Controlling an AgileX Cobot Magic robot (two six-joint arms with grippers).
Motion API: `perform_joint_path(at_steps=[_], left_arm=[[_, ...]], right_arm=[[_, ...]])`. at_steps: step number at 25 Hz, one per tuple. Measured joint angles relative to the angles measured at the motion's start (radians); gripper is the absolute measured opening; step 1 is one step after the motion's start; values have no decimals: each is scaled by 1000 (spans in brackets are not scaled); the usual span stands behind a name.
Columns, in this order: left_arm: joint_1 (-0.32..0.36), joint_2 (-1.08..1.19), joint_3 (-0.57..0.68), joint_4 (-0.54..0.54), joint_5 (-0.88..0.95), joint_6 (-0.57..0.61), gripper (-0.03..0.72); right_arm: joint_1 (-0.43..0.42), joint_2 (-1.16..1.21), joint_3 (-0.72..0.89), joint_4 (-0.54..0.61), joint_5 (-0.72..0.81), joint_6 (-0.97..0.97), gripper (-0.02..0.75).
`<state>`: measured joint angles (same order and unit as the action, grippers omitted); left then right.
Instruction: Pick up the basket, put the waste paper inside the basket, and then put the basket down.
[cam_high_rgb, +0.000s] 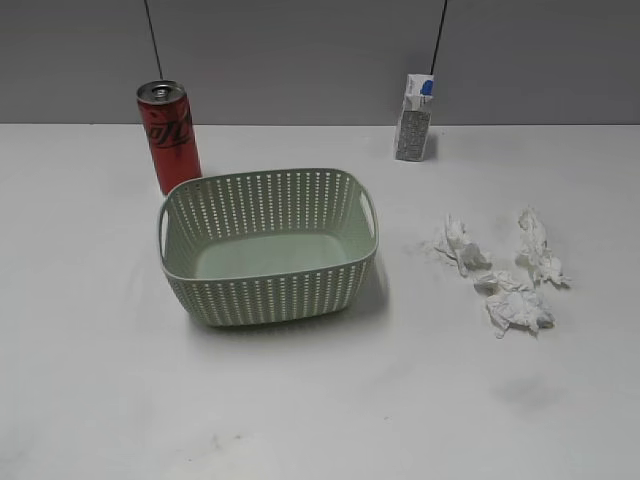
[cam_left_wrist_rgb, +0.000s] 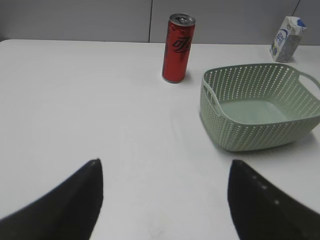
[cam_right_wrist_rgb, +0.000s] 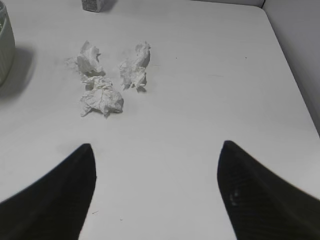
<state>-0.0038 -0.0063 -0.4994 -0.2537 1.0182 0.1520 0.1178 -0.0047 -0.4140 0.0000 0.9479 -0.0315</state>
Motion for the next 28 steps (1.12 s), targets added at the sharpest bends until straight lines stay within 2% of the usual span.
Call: perform_joint_path(at_steps=[12,17,19,24,28], left_arm=[[0,3,-13,-9,-39,0,590],[-3,155,-46,-62,-123,2,590],[-32,248,-55,-82,-170,4,590],[-171,525,-83,-92,-281,7,590],[-255,822,-183,-88,-294,8,590]], right_arm=[[0,0,0,-6,0,0,573],[0,0,0,0,0,0,573],[0,0,0,-6,0,0,573],[0,0,0,0,0,0,573],[0,0,0,0,0,0,573]])
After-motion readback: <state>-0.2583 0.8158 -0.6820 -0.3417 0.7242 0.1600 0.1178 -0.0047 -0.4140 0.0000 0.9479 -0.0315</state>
